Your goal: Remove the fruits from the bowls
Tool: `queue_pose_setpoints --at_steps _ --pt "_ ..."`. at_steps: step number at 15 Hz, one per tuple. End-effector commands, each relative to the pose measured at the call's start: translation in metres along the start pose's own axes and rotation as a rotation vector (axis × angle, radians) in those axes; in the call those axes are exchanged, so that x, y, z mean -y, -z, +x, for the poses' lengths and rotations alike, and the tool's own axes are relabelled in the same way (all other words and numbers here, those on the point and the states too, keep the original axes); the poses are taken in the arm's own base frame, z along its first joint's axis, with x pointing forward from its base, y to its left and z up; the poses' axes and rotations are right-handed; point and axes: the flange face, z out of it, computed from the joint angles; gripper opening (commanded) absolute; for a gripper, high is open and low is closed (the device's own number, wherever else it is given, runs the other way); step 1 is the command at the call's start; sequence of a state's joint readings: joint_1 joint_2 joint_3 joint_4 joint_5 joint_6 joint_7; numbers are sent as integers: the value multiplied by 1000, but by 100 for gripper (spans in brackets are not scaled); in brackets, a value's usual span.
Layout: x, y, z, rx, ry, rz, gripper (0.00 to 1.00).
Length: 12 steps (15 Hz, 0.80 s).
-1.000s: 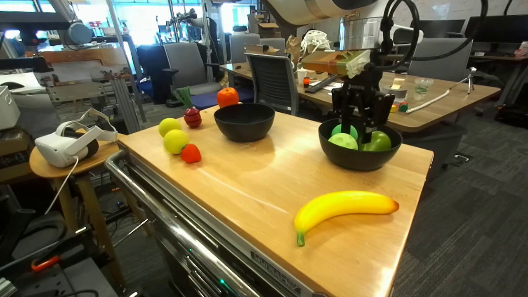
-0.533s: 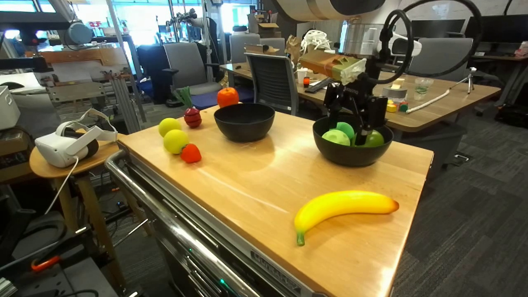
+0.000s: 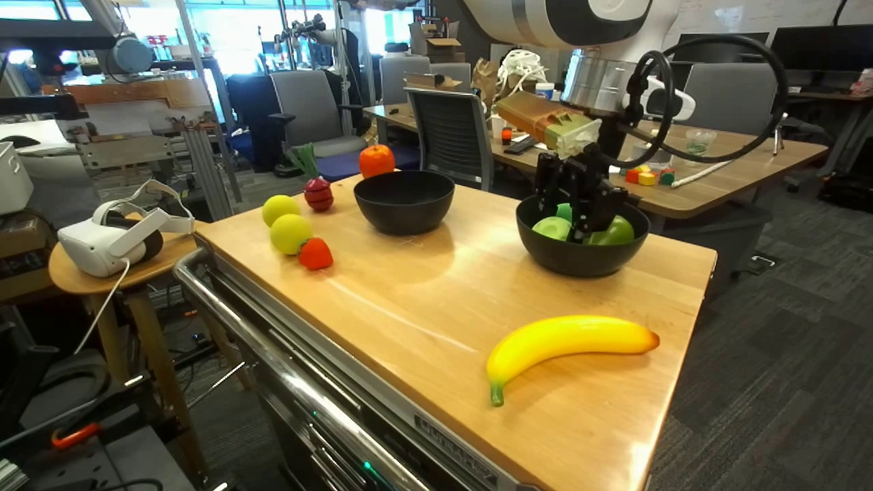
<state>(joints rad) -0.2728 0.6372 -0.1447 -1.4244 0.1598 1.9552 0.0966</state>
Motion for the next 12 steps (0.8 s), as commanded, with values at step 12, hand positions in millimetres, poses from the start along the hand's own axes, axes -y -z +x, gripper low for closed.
queue_pose_setpoints --at_steps 12 --pt "47 130 -125 -139 204 -89 6"
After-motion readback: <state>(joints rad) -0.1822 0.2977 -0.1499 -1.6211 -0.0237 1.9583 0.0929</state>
